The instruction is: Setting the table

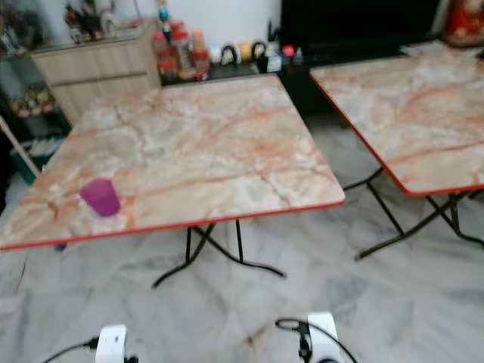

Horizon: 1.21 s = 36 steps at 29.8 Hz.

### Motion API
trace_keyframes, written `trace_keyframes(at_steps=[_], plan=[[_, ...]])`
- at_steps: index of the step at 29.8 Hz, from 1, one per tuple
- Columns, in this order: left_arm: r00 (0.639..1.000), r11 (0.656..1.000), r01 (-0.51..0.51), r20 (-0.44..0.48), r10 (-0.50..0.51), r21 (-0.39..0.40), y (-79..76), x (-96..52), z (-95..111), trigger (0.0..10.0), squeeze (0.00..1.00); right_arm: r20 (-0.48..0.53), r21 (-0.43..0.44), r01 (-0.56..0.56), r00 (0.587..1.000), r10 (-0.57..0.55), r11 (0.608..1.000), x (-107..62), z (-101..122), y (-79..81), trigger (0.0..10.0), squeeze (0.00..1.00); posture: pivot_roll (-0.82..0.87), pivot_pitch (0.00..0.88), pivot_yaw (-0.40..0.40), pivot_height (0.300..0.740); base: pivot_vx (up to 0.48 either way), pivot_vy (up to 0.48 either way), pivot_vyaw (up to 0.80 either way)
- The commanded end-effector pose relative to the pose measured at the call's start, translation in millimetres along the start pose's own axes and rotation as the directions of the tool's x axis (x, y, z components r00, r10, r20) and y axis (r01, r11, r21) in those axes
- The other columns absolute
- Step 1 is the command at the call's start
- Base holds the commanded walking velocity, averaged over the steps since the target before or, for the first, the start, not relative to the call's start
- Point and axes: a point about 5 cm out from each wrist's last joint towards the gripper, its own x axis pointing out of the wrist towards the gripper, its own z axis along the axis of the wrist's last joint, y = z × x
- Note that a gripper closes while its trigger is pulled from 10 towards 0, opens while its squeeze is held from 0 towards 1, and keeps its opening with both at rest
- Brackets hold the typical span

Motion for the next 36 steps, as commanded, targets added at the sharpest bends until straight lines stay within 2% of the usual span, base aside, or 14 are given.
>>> trace_keyframes(at_steps=[1, 10, 12, 15, 19, 21, 23, 25, 27, 28, 30, 32, 34, 36], plan=[[0.999, 1.0, -0.03, -0.015, 0.03, 0.006, 10.9, -2.0, -4.9, 10.0, 0.0, 0.032, 0.01, -0.028, 0.999, 0.028, 1.0, 4.0, 13.1, 11.1, 10.0, 0.0, -0.04, 0.0, 0.056, 0.74, 0.0, 0.48, 0.0], [1.0, 0.999, -0.03, -0.008, 0.03, 0.017, 10.3, -1.9, -4.1, 10.0, 0.0, 0.028, 0.004, -0.033, 0.999, 0.033, 0.999, 4.5, 14.0, 12.0, 10.0, 0.0, -0.03, 0.0, 0.05, 0.74, 0.0, 0.138, 0.0], [0.994, 0.997, 0.026, 0.104, -0.033, 0.067, -2.4, 2.3, 20.1, 10.0, 0.0, 0.02, 0.003, -0.037, 0.999, 0.037, 0.999, 4.0, 11.5, 12.4, 10.0, 0.0, -0.01, 0.0, 0.042, 0.74, 0.0, 0.0, 0.0], [0.978, 0.993, 0.058, 0.193, -0.077, 0.101, -14.2, 4.6, 41.6, 10.0, 0.0, 0.004, -0.008, -0.047, 0.999, 0.047, 0.999, 3.8, 9.3, 14.7, 10.0, 0.0, 0.0, 0.0, 0.036, 0.74, 0.0, 0.0, 0.0], [0.946, 0.995, 0.052, 0.316, -0.075, 0.082, -20.4, 4.7, 68.8, 10.0, 0.0, 0.001, -0.004, -0.056, 0.998, 0.056, 0.998, 4.3, 10.2, 17.0, 10.0, 0.0, -0.01, 0.0, 0.038, 0.74, 0.0, 0.0, 0.0], [0.946, 0.995, 0.052, 0.316, -0.075, 0.082, -20.4, 4.7, 68.8, 10.0, 0.0, 0.001, -0.004, -0.056, 0.998, 0.056, 0.998, 4.3, 10.2, 17.0, 10.0, 0.0, -0.01, 0.0, 0.038, 0.74, 0.0, 0.0, 0.0], [0.912, 0.996, 0.052, 0.403, -0.077, 0.073, -22.2, 3.1, 88.6, 10.0, 0.0, 0.002, -0.005, -0.06, 0.998, 0.06, 0.998, 4.7, 11.3, 17.9, 10.0, 0.0, -0.01, 0.0, 0.038, 0.74, 0.0, 0.0, 0.0], [0.912, 0.996, 0.052, 0.403, -0.077, 0.073, -22.2, 3.1, 88.6, 10.0, 0.0, 0.002, -0.005, -0.06, 0.998, 0.06, 0.998, 4.7, 11.3, 17.9, 10.0, 0.0, -0.01, 0.0, 0.038, 0.74, 0.0, 0.0, 0.0], [0.859, 0.996, 0.057, 0.505, -0.087, 0.075, -24.6, -0.7, 113.6, 10.0, 0.0, 0.002, -0.005, -0.061, 0.998, 0.061, 0.998, 4.7, 11.5, 18.1, 10.0, 0.0, 0.0, 0.0, 0.034, 0.74, 0.148, 0.0, 0.0], [0.859, 0.996, 0.057, 0.505, -0.087, 0.075, -24.6, -0.7, 113.6, 10.0, 0.0, 0.002, -0.005, -0.061, 0.998, 0.061, 0.998, 4.7, 11.5, 18.1, 10.0, 0.0, 0.0, 0.0, 0.034, 0.74, 0.296, 0.0, 0.0], [0.761, 0.996, 0.054, 0.643, -0.088, 0.072, -27.1, -10.8, 148.6, 10.0, 0.0, -0.002, -0.006, -0.058, 0.998, 0.058, 0.998, 4.7, 11.1, 17.8, 10.0, 0.0, 0.0, 0.0, 0.032, 0.74, 0.251, 0.0, 0.0], [0.686, 0.997, 0.048, 0.724, -0.078, 0.062, -27.4, -20.3, 168.6, 10.0, 0.0, -0.003, 0.0, -0.053, 0.999, 0.053, 0.999, 4.8, 11.1, 17.0, 10.0, 0.0, 0.01, 0.0, 0.032, 0.74, 0.255, 0.0, 0.0], [0.666, 0.997, 0.045, 0.743, -0.073, 0.058, -27.1, -23.2, 172.9, 10.0, 0.0, -0.003, 0.003, -0.05, 0.999, 0.05, 0.999, 4.8, 11.1, 16.5, 10.0, 0.0, 0.01, 0.0, 0.032, 0.74, 0.255, 0.0, 0.0], [0.582, 0.998, 0.039, 0.811, -0.06, 0.046, -26.4, -37.0, 187.7, 10.0, 0.0, -0.006, 0.003, -0.046, 0.999, 0.046, 0.999, 4.6, 10.6, 15.0, 10.0, 0.0, 0.02, 0.0, 0.027, 0.74, 0.27, 0.0, 0.0]])
